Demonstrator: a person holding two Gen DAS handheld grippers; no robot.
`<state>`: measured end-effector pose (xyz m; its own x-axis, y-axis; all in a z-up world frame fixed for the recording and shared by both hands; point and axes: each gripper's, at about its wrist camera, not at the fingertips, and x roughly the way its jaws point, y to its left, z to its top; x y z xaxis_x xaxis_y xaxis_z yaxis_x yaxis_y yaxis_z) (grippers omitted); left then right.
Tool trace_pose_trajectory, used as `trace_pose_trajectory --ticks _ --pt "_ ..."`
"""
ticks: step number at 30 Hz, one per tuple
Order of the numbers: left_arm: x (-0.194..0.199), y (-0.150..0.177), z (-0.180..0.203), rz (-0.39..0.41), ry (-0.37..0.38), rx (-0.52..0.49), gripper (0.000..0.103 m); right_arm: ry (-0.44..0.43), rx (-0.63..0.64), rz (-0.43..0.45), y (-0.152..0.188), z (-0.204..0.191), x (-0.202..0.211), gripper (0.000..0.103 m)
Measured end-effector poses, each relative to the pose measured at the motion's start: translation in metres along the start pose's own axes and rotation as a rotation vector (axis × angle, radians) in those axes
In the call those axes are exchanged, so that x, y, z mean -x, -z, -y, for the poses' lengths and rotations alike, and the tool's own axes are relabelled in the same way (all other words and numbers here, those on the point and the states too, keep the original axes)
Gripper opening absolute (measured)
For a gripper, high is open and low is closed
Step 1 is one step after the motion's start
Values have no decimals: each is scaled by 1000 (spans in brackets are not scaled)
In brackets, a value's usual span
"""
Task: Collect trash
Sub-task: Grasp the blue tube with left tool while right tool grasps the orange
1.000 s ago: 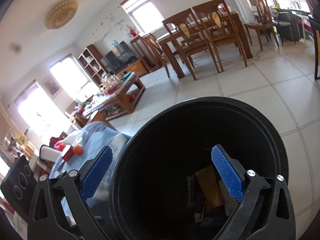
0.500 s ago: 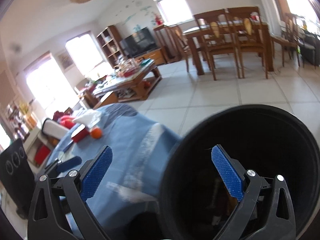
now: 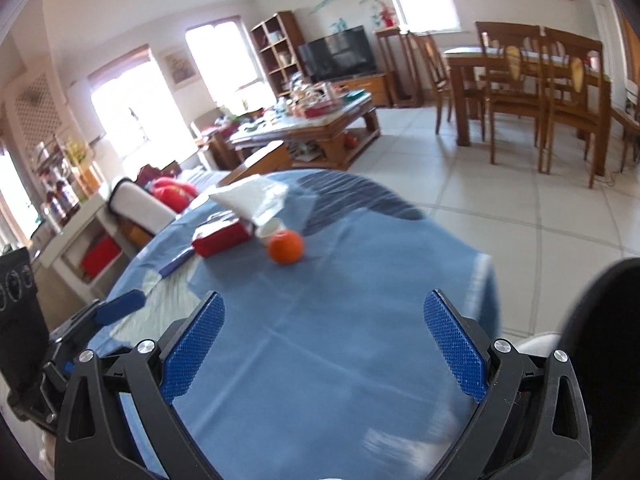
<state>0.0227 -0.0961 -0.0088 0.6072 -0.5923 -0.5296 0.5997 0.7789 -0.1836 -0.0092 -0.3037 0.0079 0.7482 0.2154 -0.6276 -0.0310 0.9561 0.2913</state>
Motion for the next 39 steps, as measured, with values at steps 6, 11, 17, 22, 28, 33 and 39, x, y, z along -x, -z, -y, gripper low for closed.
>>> trace_pose_trajectory --ticks 6,11,17,22,28,33,39 --pt "-3 -6 -75 -106 -183 65 98 24 43 -39 -14 -31 -58 98" --pt "-10 -6 -130 -193 -274 109 98 54 78 -81 -22 -44 -95 98" --pt "-33 -7 -160 -292 -311 100 98 62 94 -127 -28 -48 -127 95" --pt "-49 -8 -162 -352 -301 71 98 81 130 -172 -33 -51 -147 91" --pt "-62 -13 -175 -394 -295 25 85 101 163 -229 -34 -50 -165 82" --pt "-60 -20 -171 -373 -299 -34 35 116 200 -251 -37 -50 -176 81" --pt "-56 -19 -170 -357 -310 -58 15 125 216 -228 -39 -43 -176 45"
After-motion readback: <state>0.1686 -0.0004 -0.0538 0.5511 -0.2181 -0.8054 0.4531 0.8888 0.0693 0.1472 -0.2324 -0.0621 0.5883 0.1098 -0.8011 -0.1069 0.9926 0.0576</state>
